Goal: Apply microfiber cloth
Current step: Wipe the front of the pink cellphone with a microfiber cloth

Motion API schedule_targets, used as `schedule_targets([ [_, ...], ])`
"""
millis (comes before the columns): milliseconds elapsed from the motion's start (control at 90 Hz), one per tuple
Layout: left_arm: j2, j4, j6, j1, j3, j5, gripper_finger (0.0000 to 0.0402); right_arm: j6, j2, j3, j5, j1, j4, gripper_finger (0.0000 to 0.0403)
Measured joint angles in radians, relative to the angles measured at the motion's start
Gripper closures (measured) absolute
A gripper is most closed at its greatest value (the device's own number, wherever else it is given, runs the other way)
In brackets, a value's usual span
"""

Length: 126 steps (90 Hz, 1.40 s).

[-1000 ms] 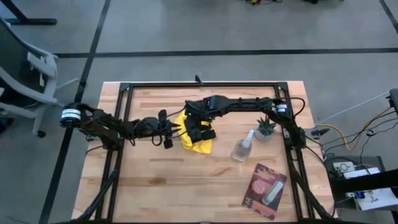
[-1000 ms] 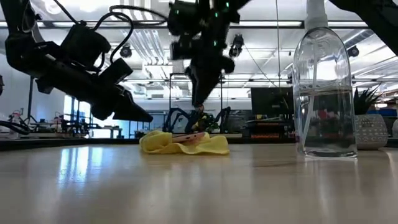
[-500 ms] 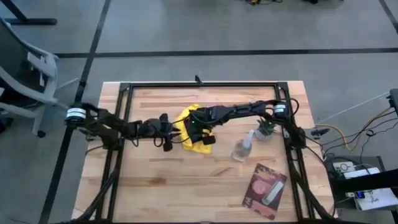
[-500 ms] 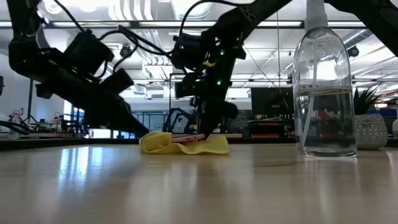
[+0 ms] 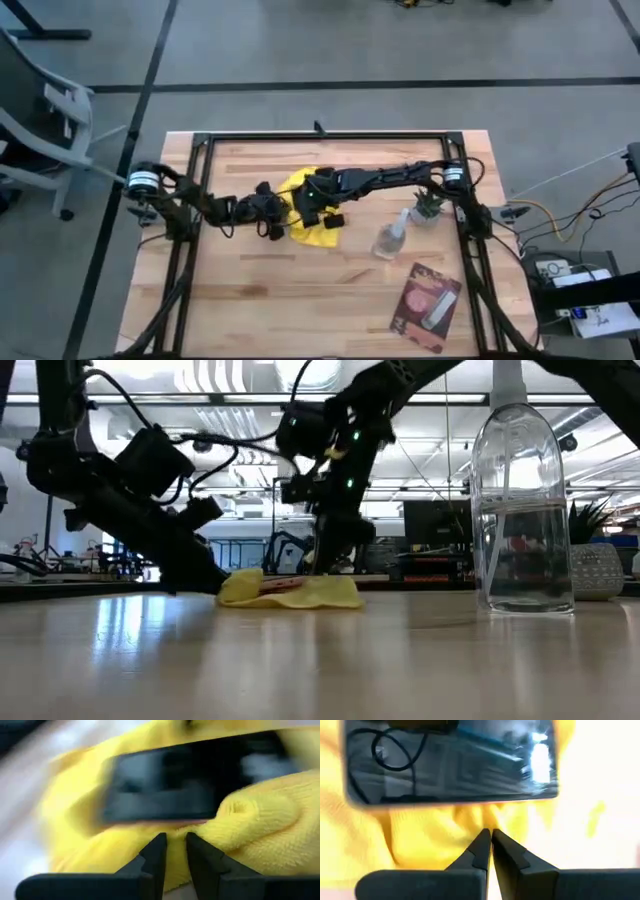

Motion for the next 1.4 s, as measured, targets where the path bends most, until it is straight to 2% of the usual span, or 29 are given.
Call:
schedule_targets([
  [78,-0.03,-0.073,-0.015,0.05,0.0,-0.049,0.0342,0.027,-0.035,0.0,-0.007,0.005,-0.01,0.0402],
  [256,-0.106,-0.295,-0.071,0.132,-0.003,-0.058,0.0342,0.049,-0.087,0.0,-0.017,0.03,-0.011,0.0403],
  [433,-0.201,-0.472,-0.117,0.117,-0.003,0.031,0.0343,0.054,-0.094,0.0,-0.019,0.06,-0.011,0.0403],
  [600,-0.282,-0.582,-0.185,0.05,-0.011,0.116,0.0343,0.081,-0.082,-0.015,-0.019,0.08,0.002,0.0403],
  [778,-0.309,-0.576,-0.229,-0.072,-0.015,0.263,0.0342,0.103,-0.082,-0.09,-0.019,0.099,0.09,0.0403],
  [978,-0.275,-0.45,-0.246,-0.201,-0.02,0.287,0.0342,0.109,-0.066,-0.147,-0.054,0.115,0.174,0.0403],
  [1078,-0.221,-0.339,-0.246,-0.243,-0.012,0.293,0.0342,0.108,-0.066,-0.176,-0.11,0.12,0.25,0.0403],
  [1200,-0.131,-0.233,-0.246,-0.272,0.019,0.292,0.0342,0.104,-0.066,-0.183,-0.151,0.125,0.26,0.0403],
  [1311,-0.084,-0.239,-0.222,-0.28,0.077,0.293,0.0342,0.11,-0.067,-0.183,-0.152,0.126,0.262,0.0389],
  [1400,-0.089,-0.282,-0.17,-0.28,0.114,0.31,0.0342,0.106,-0.067,-0.183,-0.148,0.125,0.252,0.0359],
])
